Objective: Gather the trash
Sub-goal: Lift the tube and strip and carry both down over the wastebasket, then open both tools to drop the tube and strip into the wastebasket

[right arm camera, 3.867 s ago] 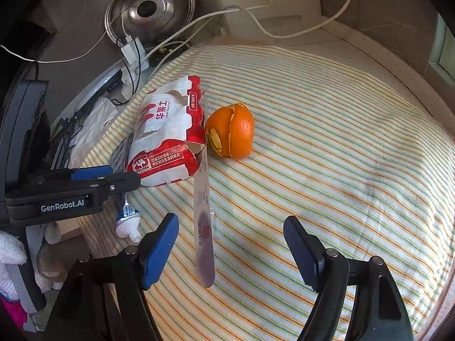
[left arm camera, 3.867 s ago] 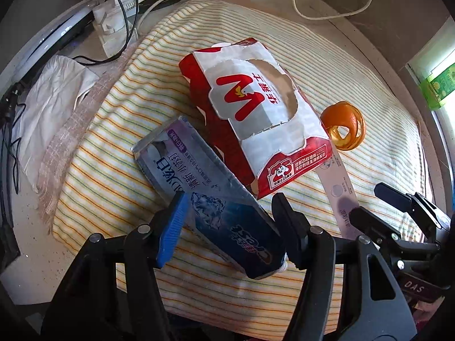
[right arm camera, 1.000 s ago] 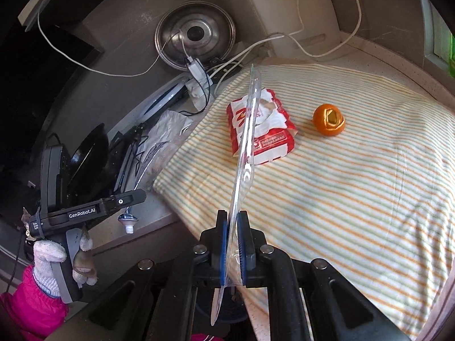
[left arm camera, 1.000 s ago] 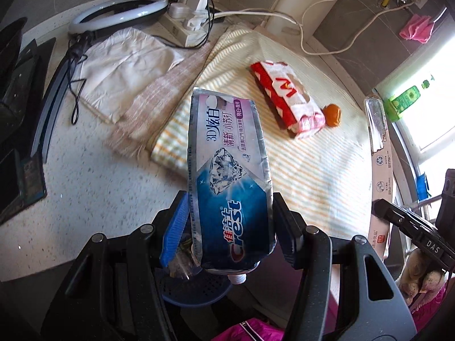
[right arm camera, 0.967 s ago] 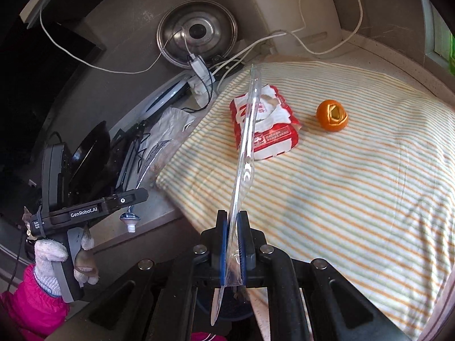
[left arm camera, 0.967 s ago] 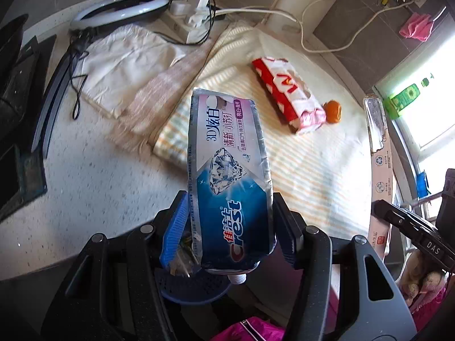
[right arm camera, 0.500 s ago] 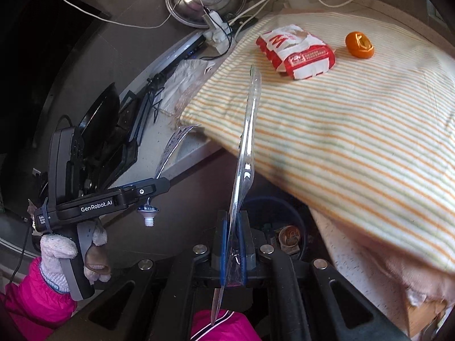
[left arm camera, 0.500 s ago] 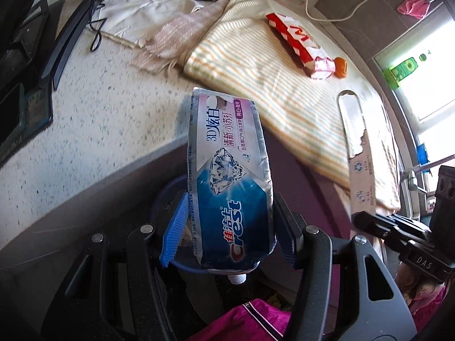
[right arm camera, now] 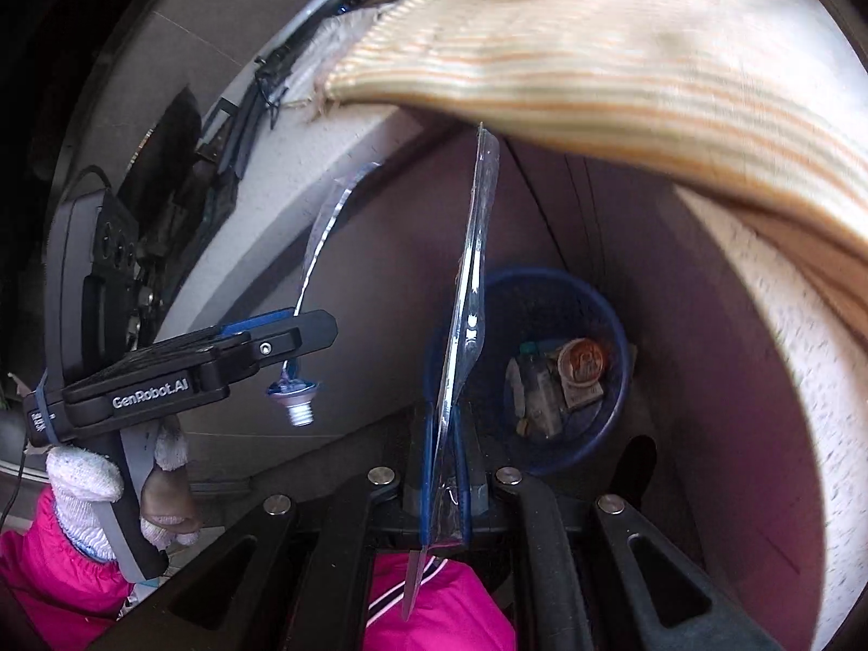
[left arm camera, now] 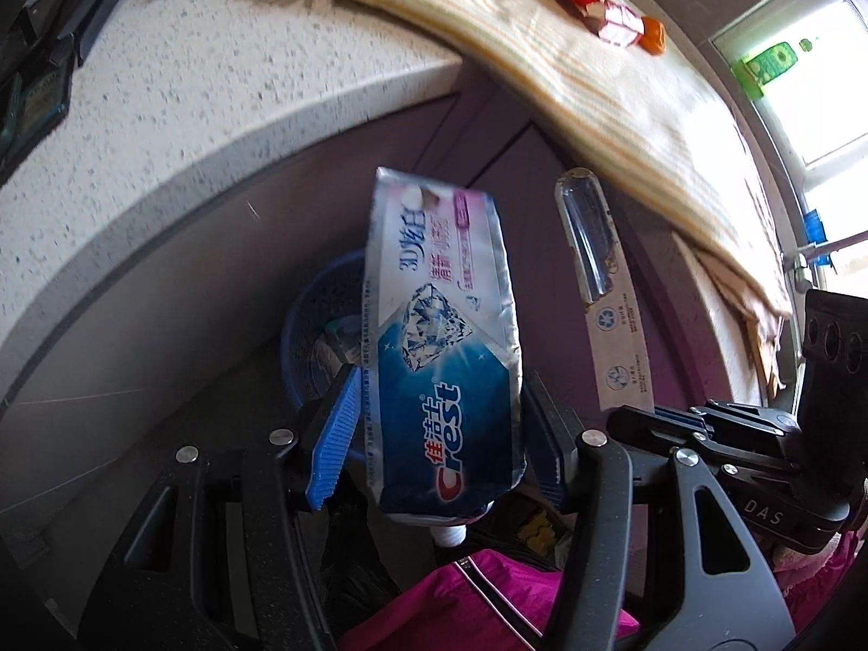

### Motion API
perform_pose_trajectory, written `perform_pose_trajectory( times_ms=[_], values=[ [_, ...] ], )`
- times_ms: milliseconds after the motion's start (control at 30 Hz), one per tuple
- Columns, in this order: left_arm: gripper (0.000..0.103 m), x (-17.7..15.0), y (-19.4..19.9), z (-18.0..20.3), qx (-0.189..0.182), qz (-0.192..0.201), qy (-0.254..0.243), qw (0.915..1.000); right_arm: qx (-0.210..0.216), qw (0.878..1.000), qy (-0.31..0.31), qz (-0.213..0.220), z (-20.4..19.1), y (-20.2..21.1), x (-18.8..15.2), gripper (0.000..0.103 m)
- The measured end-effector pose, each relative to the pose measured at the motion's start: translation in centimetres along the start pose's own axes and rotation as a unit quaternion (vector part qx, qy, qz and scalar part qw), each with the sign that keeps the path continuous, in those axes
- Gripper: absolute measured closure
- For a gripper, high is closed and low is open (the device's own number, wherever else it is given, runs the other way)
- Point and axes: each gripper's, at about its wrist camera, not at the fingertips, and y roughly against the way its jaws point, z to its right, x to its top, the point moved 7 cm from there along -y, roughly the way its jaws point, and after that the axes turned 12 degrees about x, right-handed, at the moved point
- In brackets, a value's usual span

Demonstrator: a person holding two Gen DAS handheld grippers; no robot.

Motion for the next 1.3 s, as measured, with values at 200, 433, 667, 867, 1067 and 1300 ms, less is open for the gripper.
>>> perform_pose_trajectory(
  times_ms=[200,433,667,867,1067,1300],
  values=[
    [0.045,-1.3,-2.4,0.2,0.01,-0.022,-0.007,0.9997,-0.01,1.0,-0.018,-0.019,1.5,-2.1,-1.5,0.098],
    [0.045,-2.4,-6.1,0.0,0.024,-0.061,-0.004,0.9979,-0.015,0.998,-0.045,-0.045,3.5,-4.7,-2.9,0.098],
    [0.045,-3.3,-9.0,-0.2,0.033,-0.095,0.002,0.9949,-0.015,0.994,-0.077,-0.077,5.5,-7.7,-3.9,0.098],
    [0.045,-3.2,-11.0,0.1,0.043,-0.112,0.005,0.9927,-0.017,0.989,-0.103,-0.102,7.3,-9.9,-4.5,0.098],
    [0.045,-3.0,-11.6,0.4,0.05,-0.112,0.005,0.9925,-0.026,0.988,-0.109,-0.109,8.4,-10.6,-3.9,0.093],
    [0.045,-2.9,-10.1,-0.1,0.06,-0.102,0.005,0.993,-0.038,0.99,-0.094,-0.099,8.5,-10.1,-2.9,0.07]
  ],
)
